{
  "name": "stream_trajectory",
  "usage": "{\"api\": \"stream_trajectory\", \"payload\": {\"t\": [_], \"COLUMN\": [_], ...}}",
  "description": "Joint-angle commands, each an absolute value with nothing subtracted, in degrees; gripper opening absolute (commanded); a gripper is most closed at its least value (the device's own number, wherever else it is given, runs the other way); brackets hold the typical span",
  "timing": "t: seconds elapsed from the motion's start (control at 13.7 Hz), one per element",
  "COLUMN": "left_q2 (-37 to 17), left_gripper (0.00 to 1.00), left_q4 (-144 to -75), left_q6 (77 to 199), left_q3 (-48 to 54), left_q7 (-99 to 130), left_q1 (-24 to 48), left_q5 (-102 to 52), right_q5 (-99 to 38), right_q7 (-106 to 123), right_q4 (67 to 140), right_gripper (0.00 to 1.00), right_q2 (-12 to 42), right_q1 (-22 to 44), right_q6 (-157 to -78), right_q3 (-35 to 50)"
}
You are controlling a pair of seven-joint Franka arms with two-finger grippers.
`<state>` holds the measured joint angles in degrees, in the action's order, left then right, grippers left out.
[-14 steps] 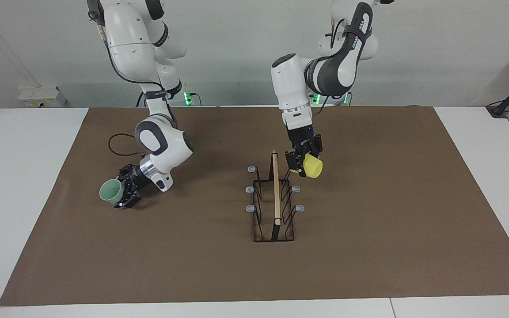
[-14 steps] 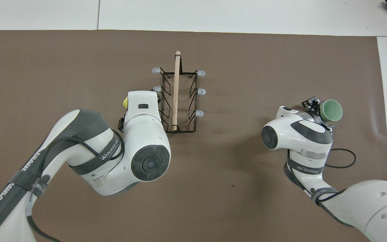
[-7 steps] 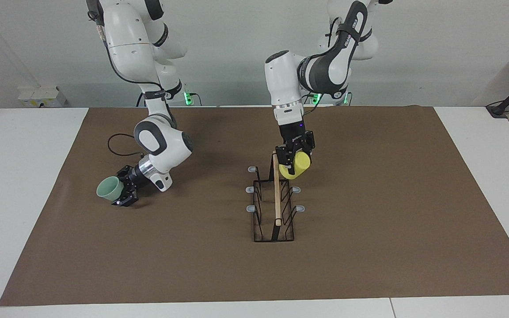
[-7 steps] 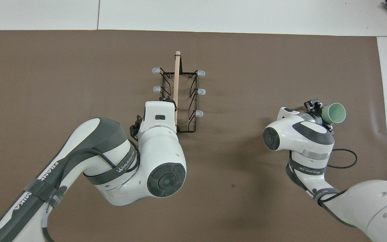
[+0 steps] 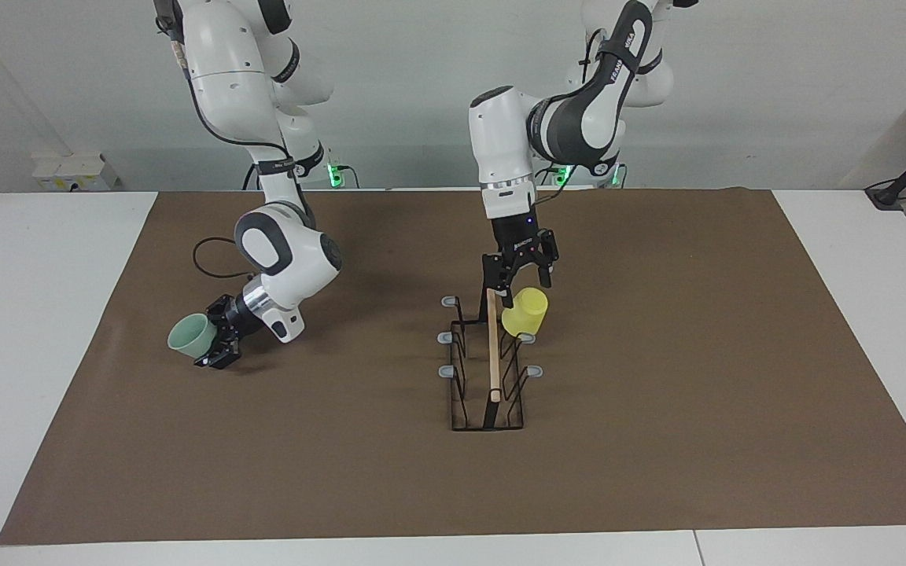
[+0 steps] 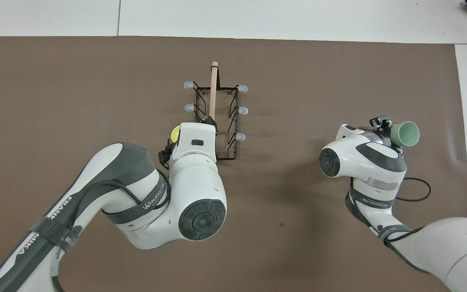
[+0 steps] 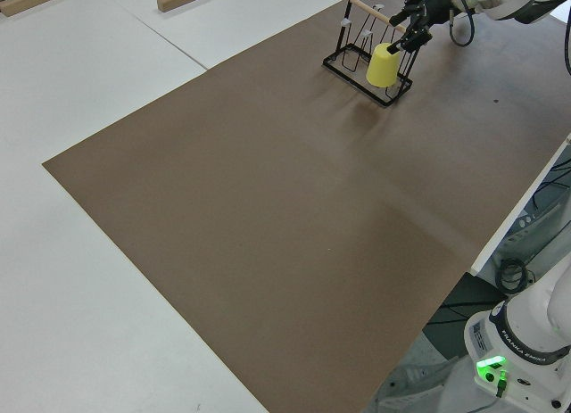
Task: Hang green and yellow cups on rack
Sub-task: 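Release the yellow cup and withdraw the left gripper from the rack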
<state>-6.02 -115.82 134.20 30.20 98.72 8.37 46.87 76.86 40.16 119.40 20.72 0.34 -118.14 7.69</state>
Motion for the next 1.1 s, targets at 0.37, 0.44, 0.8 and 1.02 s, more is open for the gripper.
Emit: {"api": "stream_trajectory", "payload": {"t": [0.37, 0.44, 0.8, 1.02], "left_q2": [-6.1, -5.9, -3.7, -1.1], "left_gripper": [1.00, 1.00, 1.00, 1.00], "left_q4": [-112.6, -112.5, -111.7, -112.1], "left_q6": [132.2, 131.8, 129.3, 123.7], "left_q3": [20.7, 19.3, 11.4, 6.0], "left_q7": [61.9, 57.4, 30.9, 13.9], "left_q1": [8.3, 8.3, 8.3, 8.7], "left_q5": [31.8, 29.4, 13.5, 5.2], "right_q5": [62.8, 60.9, 54.9, 47.1], "right_q7": [38.9, 38.3, 38.1, 38.5], "right_q4": [113.7, 113.1, 111.7, 110.0], "right_gripper": [0.00, 0.00, 0.00, 0.00], "right_q2": [18.5, 18.1, 16.0, 14.0], "right_q1": [-1.9, -2.2, -3.6, -3.3], "right_q6": [-120.9, -121.0, -124.3, -122.6], "right_q3": [8.2, 8.2, 8.2, 10.2]}}
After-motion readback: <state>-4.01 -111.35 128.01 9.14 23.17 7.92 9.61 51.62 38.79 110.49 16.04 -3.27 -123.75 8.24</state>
